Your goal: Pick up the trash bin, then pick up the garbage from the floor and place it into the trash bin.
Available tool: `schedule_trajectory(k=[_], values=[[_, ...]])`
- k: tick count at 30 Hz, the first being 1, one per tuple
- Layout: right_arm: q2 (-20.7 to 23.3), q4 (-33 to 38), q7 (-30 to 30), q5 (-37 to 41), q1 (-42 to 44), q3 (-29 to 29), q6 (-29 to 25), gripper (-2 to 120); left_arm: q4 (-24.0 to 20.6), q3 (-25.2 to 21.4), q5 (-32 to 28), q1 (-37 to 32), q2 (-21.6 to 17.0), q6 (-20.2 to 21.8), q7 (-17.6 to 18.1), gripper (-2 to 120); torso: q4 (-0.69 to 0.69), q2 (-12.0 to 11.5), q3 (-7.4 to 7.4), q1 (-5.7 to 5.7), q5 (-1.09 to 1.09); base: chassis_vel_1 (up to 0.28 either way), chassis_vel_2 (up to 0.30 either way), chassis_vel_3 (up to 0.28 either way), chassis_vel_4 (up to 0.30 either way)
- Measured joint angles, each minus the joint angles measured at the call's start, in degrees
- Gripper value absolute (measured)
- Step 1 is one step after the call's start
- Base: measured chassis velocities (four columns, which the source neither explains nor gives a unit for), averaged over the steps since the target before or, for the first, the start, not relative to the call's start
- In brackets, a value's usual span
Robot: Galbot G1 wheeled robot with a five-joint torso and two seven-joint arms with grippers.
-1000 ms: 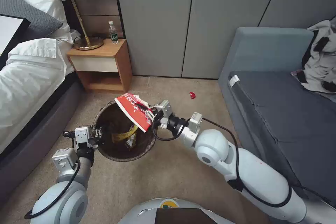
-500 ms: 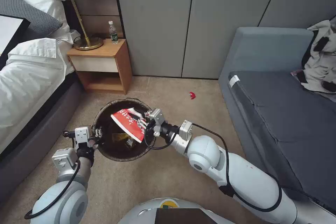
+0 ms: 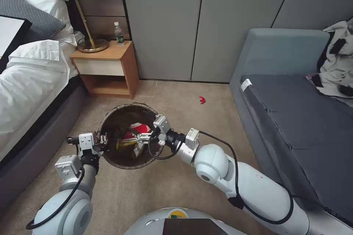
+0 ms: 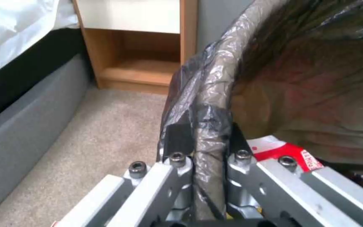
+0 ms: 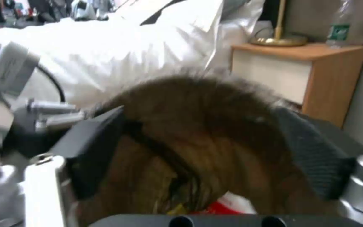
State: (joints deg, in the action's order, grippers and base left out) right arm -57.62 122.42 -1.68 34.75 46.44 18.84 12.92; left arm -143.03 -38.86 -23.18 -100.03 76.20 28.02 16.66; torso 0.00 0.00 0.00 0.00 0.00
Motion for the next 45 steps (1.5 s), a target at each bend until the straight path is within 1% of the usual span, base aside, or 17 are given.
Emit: schedule_trajectory(k=[2, 3, 5, 8, 11, 18, 20, 21, 22, 24, 25, 27, 33, 37, 38, 40, 45], values=[[0.09, 0.26, -0.03, 0.35, 0.12, -0.69, -0.06, 92, 0.00, 0.00, 0.02, 0.01, 0.02, 0.00, 0.00, 3, 0.00, 0.00, 0.00, 0.00, 0.00, 0.000, 0.000, 0.000, 0.000], [0.25, 0.76, -0.05, 0.92, 0.41, -1.98, -0.18, 98, 0.00, 0.00, 0.05, 0.02, 0.06, 0.00, -0.01, 3, 0.00, 0.00, 0.00, 0.00, 0.01, 0.000, 0.000, 0.000, 0.000], [0.26, 0.79, -0.05, 0.96, 0.42, -2.09, -0.19, 98, 0.00, 0.00, 0.06, 0.02, 0.06, 0.00, 0.00, 3, 0.00, 0.00, 0.00, 0.00, 0.00, 0.000, 0.000, 0.000, 0.000], [1.90, 2.51, -0.22, 2.50, 1.48, -7.34, -1.09, 100, 0.01, -0.09, 0.13, 0.00, 0.19, 0.00, -0.01, 3, 0.00, 0.00, 0.00, 0.00, 0.01, 0.000, 0.000, 0.000, 0.000], [3.15, 3.19, -0.74, 2.72, 2.54, -9.32, -1.67, 100, -0.01, -0.30, 0.14, -0.06, 0.20, -0.01, 0.00, 3, 0.00, 0.00, 0.00, 0.00, 0.01, 0.000, 0.000, 0.000, 0.000], [5.47, 3.82, -2.93, 0.76, 9.05, -14.51, -4.45, 100, -0.08, -0.59, 0.26, -0.07, 0.20, -0.03, -0.01, 3, 0.01, 0.00, 0.00, 0.00, 0.01, 0.000, 0.000, 0.000, 0.000], [5.35, 3.89, -4.13, -1.51, 13.00, -18.66, -5.89, 100, -0.14, -0.81, 0.24, -0.13, 0.26, -0.08, -0.01, 3, 0.00, 0.00, 0.00, 0.00, 0.01, 0.000, 0.000, 0.000, 0.000], [4.52, 3.29, -4.04, -4.20, 15.92, -22.28, -7.29, 100, -0.15, -0.91, 0.25, -0.19, 0.27, -0.33, 0.01, 3, 0.01, 0.00, 0.00, 0.00, 0.01, 0.000, 0.000, 0.000, 0.000], [4.52, 3.29, -4.04, -4.20, 15.92, -22.28, -7.29, 100, -0.15, -0.91, 0.25, -0.19, 0.27, -0.33, 0.01, 3, 0.01, 0.00, 0.00, 0.00, 0.01, 0.000, 0.000, 0.000, 0.000], [3.00, 2.33, -3.15, -8.28, 21.52, -28.19, -9.52, 100, -0.15, -0.97, 0.28, -0.27, 0.23, -0.71, 0.05, 3, 0.01, 0.00, 0.00, 0.00, 0.01, 0.000, 0.000, 0.000, 0.000], [3.00, 2.33, -3.15, -8.28, 21.52, -28.19, -9.52, 100, -0.15, -0.97, 0.28, -0.27, 0.23, -0.71, 0.05, 3, 0.01, 0.00, 0.00, 0.00, 0.01, 0.000, 0.000, 0.000, 0.000], [1.64, 2.34, -2.90, -10.29, 26.41, -31.61, -10.83, 100, -0.17, -1.00, 0.28, -0.35, 0.15, -0.78, 0.06, 3, 0.02, 0.00, 0.00, 0.00, 0.01, 0.000, 0.000, 0.000, 0.000], [-1.61, 2.68, -3.15, -14.79, 32.91, -35.00, -13.38, 100, -0.18, -1.01, 0.33, -0.33, 0.20, -0.83, 0.04, 3, 0.00, 0.00, 0.00, 0.00, 0.01, 0.000, 0.000, 0.000, 0.000], [-6.94, 2.91, -3.62, -21.34, 37.79, -38.40, -16.05, 100, -0.19, -0.95, 0.46, -0.44, 0.38, -0.89, -0.03, 3, -0.01, 0.00, 0.00, 0.00, 0.01, 0.000, 0.000, 0.000, 0.000], [-6.94, 2.91, -3.62, -21.34, 37.79, -38.40, -16.05, 100, -0.19, -0.95, 0.46, -0.44, 0.38, -0.89, -0.03, 3, -0.01, 0.00, 0.00, 0.00, 0.01, 0.000, 0.000, 0.000, 0.000], [-10.48, 3.18, -3.16, -25.40, 41.58, -41.04, -18.06, 100, -0.20, -0.96, 0.51, -0.62, 0.37, -0.90, -0.07, 3, 0.01, 0.00, -0.01, 0.00, 0.00, 0.000, 0.000, 0.000, 0.000], [-14.16, 4.04, -3.55, -28.56, 45.84, -42.24, -19.89, 100, -0.21, -1.00, 0.57, -0.75, 0.44, -0.92, -0.09, 3, 0.02, 0.00, -0.01, 0.00, 0.00, 0.000, 0.000, 0.000, 0.000]])
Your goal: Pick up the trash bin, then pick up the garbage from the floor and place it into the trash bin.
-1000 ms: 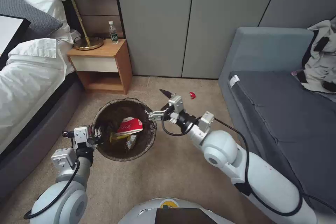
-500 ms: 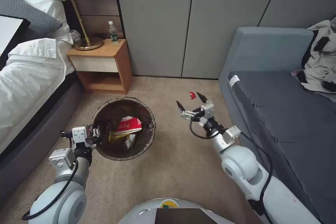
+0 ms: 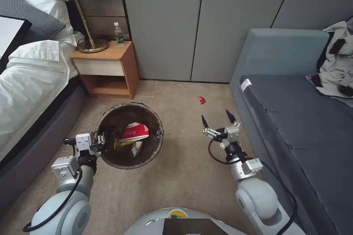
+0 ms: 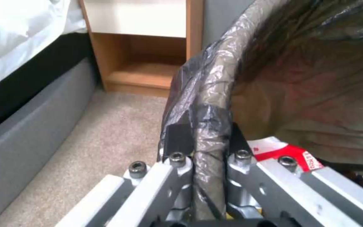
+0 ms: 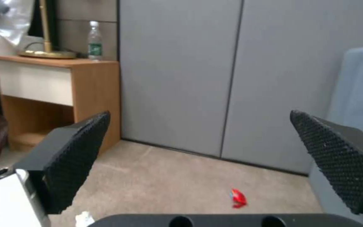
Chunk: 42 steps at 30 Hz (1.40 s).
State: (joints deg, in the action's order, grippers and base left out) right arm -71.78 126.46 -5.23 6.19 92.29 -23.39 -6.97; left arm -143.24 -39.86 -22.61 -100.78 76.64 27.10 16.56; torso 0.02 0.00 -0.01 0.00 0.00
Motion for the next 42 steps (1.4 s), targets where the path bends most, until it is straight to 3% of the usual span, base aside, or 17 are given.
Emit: schedule_trajectory(k=[11, 42], values=[[-3.25, 0.67, -0.91, -1.30, 0.63, -0.89, -0.38, 100, -0.01, 0.18, 0.38, -0.22, 0.36, -1.29, -0.33, 3, -0.02, 0.00, 0.00, 0.00, 0.00, 0.000, 0.000, 0.000, 0.000], [-1.89, -0.03, -1.76, -0.09, -0.15, -1.31, 0.51, 100, -0.01, -0.03, 0.80, -0.56, 0.76, -1.36, -0.32, 3, -0.02, 0.00, 0.01, -0.01, 0.00, -0.022, -0.019, -0.018, -0.019]])
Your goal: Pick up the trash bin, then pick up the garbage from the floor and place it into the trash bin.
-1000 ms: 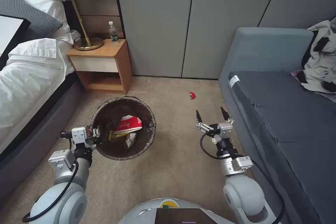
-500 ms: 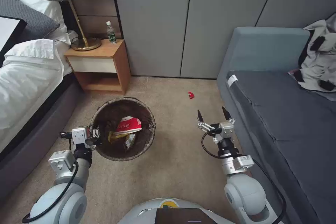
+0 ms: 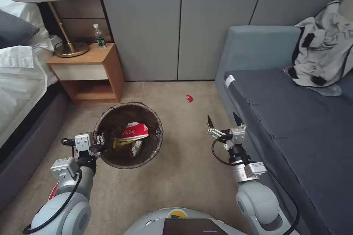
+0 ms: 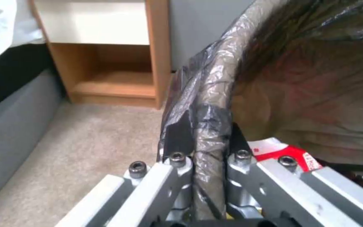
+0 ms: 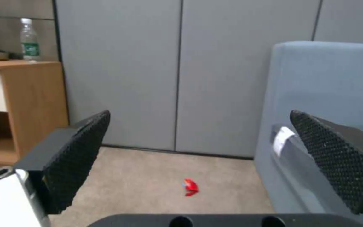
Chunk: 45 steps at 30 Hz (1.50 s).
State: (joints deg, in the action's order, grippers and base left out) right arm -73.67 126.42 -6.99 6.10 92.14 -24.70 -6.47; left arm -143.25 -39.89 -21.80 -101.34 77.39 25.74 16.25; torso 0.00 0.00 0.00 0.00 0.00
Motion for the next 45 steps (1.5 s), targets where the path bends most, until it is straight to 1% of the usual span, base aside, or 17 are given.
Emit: schedule_trajectory(k=[8, 9, 12, 14, 19, 30, 45], values=[[0.08, -0.01, 0.09, 0.50, -0.01, 0.05, 0.16, 100, 0.00, 0.04, -0.04, 0.03, 0.01, -0.04, 0.04, 3, 0.00, 0.00, 0.00, 0.00, 0.00, -0.010, -0.009, -0.013, -0.007], [0.18, 0.06, 0.81, 1.80, -0.04, 0.04, 0.75, 100, 0.00, 0.07, -0.20, 0.05, 0.01, -0.44, 0.15, 3, 0.00, 0.00, 0.00, 0.00, 0.00, 0.000, 0.000, 0.000, 0.000], [0.17, 0.00, 0.69, 2.45, -0.31, 0.06, 1.15, 100, 0.00, 0.07, -0.29, 0.06, -0.02, -0.73, 0.22, 3, -0.01, 0.00, 0.00, 0.00, 0.00, 0.000, 0.000, 0.000, 0.000], [0.20, -0.20, 0.47, 2.46, -0.50, -0.01, 1.37, 100, 0.00, 0.07, -0.30, 0.06, -0.02, -0.75, 0.24, 3, -0.02, 0.00, 0.00, 0.00, 0.00, 0.000, 0.000, 0.000, 0.000], [0.77, -0.98, 0.14, 2.53, -1.14, -0.77, 2.14, 100, 0.00, 0.08, -0.32, 0.08, 0.01, -0.81, 0.26, 3, -0.01, 0.00, 0.00, 0.00, 0.00, 0.000, 0.000, 0.000, 0.000], [0.66, -1.04, 0.11, 2.52, -0.85, -0.41, 2.06, 100, 0.00, 0.12, -0.32, -0.07, 0.02, -1.11, 0.25, 3, 0.00, 0.00, 0.00, 0.00, 0.00, 0.000, 0.000, 0.000, 0.000], [0.59, -1.10, -0.14, 2.57, -0.61, 0.30, 1.71, 100, 0.00, 0.35, -0.24, -0.18, 0.14, -1.25, 0.08, 3, -0.01, 0.00, 0.00, 0.00, 0.00, -0.103, 0.101, 0.102, -0.101]])
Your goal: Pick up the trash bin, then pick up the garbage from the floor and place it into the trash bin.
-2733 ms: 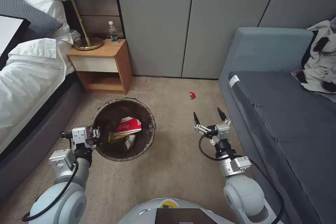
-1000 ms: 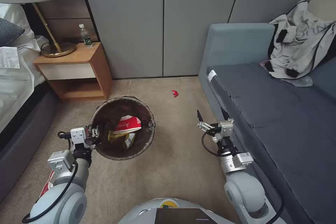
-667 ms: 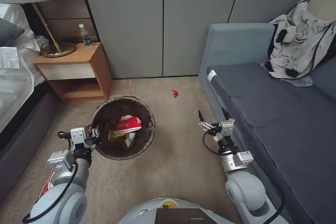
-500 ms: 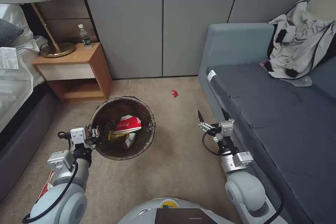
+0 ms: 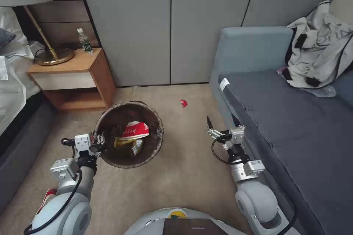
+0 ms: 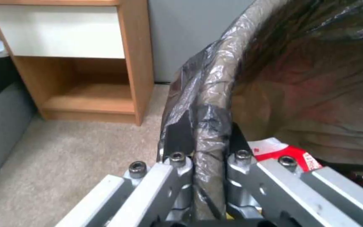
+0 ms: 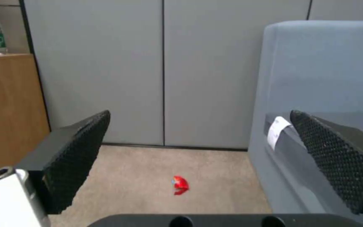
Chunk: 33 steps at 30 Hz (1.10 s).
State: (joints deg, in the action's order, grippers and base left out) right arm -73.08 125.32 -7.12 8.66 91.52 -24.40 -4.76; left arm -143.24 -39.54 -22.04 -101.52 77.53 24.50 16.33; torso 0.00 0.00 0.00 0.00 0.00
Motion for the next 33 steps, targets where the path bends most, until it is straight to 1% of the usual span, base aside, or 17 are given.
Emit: schedule_trajectory(k=[6, 13, 17, 24, 27, 33], values=[[-0.01, 0.00, -0.16, 0.00, 0.05, 0.33, -0.02, 100, 0.00, 0.00, 0.03, -0.06, 0.01, -0.02, -0.04, 3, 0.00, 0.00, 0.00, 0.00, -0.01, -0.129, 0.140, 0.141, -0.145], [0.02, 0.00, -0.25, 0.00, 0.12, 0.37, -0.10, 100, 0.00, -0.04, 0.05, -0.09, 0.11, -0.04, -0.07, 3, 0.01, 0.00, 0.00, 0.00, -0.01, -0.188, 0.175, 0.176, -0.176], [0.02, 0.05, -0.28, 0.00, 0.23, 0.38, -0.18, 100, 0.00, -0.04, 0.09, -0.12, 0.18, -0.05, -0.07, 3, -0.01, 0.00, 0.00, 0.00, 0.00, -0.187, 0.195, 0.178, -0.179], [-0.02, 0.11, -0.38, -0.02, 0.44, 0.38, -0.39, 100, 0.00, -0.10, 0.10, -0.20, 0.21, -0.09, -0.09, 3, 0.02, 0.00, 0.00, 0.00, -0.01, -0.172, 0.164, 0.163, -0.175], [-0.04, 0.25, -0.43, -0.08, 0.60, 0.41, -0.49, 100, 0.00, -0.11, 0.12, -0.22, 0.33, -0.12, -0.09, 3, -0.01, 0.00, 0.00, 0.00, -0.01, -0.168, 0.175, 0.162, -0.172], [-0.02, 0.26, -0.54, -0.24, 0.74, 0.40, -0.76, 100, 0.00, -0.10, 0.14, -0.24, 0.38, -0.14, -0.09, 3, 0.00, 0.00, 0.00, 0.00, -0.01, -0.180, 0.168, 0.183, -0.177]])
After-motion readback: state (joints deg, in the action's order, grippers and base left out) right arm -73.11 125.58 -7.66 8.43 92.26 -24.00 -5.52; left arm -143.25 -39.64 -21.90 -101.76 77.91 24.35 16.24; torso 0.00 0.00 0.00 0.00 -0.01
